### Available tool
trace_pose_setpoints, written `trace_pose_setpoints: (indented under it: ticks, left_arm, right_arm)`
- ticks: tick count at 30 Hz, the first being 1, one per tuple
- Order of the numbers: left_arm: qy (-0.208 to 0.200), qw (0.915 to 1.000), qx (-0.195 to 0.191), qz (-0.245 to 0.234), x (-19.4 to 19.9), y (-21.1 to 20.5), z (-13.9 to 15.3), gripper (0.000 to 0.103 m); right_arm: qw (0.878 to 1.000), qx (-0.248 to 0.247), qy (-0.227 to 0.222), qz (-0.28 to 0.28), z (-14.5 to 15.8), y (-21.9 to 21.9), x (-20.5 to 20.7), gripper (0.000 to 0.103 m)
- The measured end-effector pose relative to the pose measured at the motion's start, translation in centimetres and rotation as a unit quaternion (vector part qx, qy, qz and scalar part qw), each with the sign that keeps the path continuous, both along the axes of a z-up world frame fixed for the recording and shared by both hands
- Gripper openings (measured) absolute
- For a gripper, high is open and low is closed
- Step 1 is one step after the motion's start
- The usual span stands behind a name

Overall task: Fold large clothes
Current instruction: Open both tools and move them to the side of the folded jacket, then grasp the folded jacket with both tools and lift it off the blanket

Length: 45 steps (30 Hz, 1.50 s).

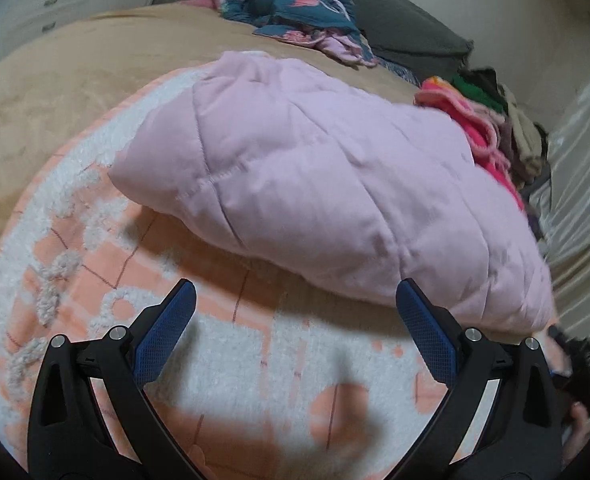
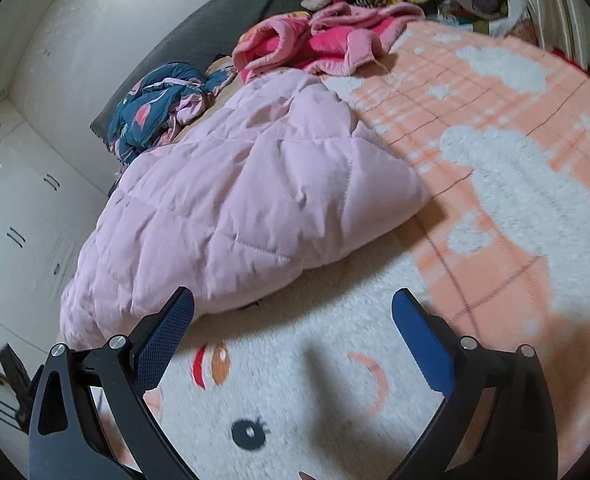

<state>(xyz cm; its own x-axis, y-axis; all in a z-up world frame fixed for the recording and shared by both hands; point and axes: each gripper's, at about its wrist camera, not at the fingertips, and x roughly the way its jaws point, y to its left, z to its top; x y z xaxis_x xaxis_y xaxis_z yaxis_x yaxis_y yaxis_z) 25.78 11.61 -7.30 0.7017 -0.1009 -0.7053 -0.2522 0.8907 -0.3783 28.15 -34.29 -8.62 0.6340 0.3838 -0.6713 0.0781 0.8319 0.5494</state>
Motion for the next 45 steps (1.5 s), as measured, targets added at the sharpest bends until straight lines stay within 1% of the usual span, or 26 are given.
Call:
trace_pose_setpoints:
  ticks: [2,4,5,7,9,13,14,18,23,28,30,31,33,34,36,37,39,42,45]
  left_arm:
    - [-0.005,0.9997,-0.023,0.010,0.4,0.7,0.0,0.094]
    - [-0.010,0.9985,-0.052,0.017,0.9,1.5,0.0,0.094]
    - [-0.011,0.9978,-0.063,0.020,1.2,1.8,-0.1,0.094]
    - [-0.011,0.9959,-0.085,0.028,2.0,2.5,-0.3,0.094]
    - [-0.005,0.9946,-0.097,0.035,2.9,3.1,-0.5,0.094]
    - [0.007,0.9882,-0.141,0.059,4.5,4.7,-1.1,0.094]
    - [0.008,0.9872,-0.146,0.064,4.8,4.9,-1.2,0.094]
    - [0.013,0.9889,-0.128,0.073,6.1,4.6,-1.3,0.095]
    - [0.007,0.9881,-0.128,0.085,6.9,4.7,-1.7,0.095]
    - [-0.006,0.9901,-0.118,0.076,7.6,4.9,-2.0,0.095]
    - [-0.009,0.9900,-0.120,0.073,7.7,5.1,-2.1,0.094]
    - [-0.011,0.9901,-0.120,0.071,7.8,5.1,-2.0,0.093]
    - [-0.016,0.9909,-0.115,0.068,7.9,5.0,-1.8,0.085]
    - [-0.019,0.9913,-0.112,0.067,7.9,4.9,-1.7,0.083]
    - [-0.025,0.9912,-0.112,0.065,8.2,4.9,-1.5,0.072]
    - [-0.028,0.9912,-0.111,0.066,8.3,4.9,-1.4,0.069]
    - [-0.035,0.9924,-0.101,0.060,8.4,4.5,-1.0,0.053]
    - [-0.045,0.9951,-0.074,0.048,8.5,3.8,0.0,0.040]
    - [-0.052,0.9970,-0.044,0.037,8.5,3.1,1.0,0.034]
  right_arm:
    - [1.000,0.027,0.016,-0.002,-0.8,0.0,1.1,0.099]
    - [0.999,0.031,0.017,-0.008,-0.9,0.2,1.6,0.099]
    - [0.999,0.031,0.016,-0.008,-0.9,0.3,1.9,0.099]
    - [0.999,0.046,0.011,-0.010,-0.8,0.6,2.6,0.099]
    - [0.998,0.054,0.004,-0.014,-0.6,0.8,3.2,0.099]
    - [0.998,0.060,-0.003,-0.031,-0.5,0.8,4.3,0.099]
    - [0.997,0.064,-0.003,-0.035,-0.6,0.8,4.5,0.099]
    - [0.996,0.077,-0.008,-0.047,-1.0,0.9,5.6,0.099]
    - [0.995,0.084,-0.017,-0.058,-1.3,1.2,6.9,0.099]
    - [0.994,0.078,-0.040,-0.071,-1.4,1.5,7.3,0.099]
    - [0.993,0.079,-0.047,-0.072,-1.4,1.7,7.4,0.095]
    - [0.993,0.081,-0.051,-0.073,-1.4,1.7,7.4,0.089]
    - [0.992,0.086,-0.057,-0.073,-1.3,1.7,7.5,0.078]
    - [0.992,0.087,-0.059,-0.072,-1.3,1.7,7.6,0.074]
    - [0.992,0.087,-0.067,-0.064,-1.0,1.8,7.5,0.061]
    - [0.992,0.087,-0.071,-0.060,-0.9,1.9,7.5,0.057]
    - [0.992,0.073,-0.085,-0.049,-0.2,2.3,7.5,0.046]
    - [0.994,0.037,-0.097,-0.036,0.8,3.2,7.5,0.039]
    - [0.994,-0.007,-0.107,-0.021,1.8,4.0,7.3,0.035]
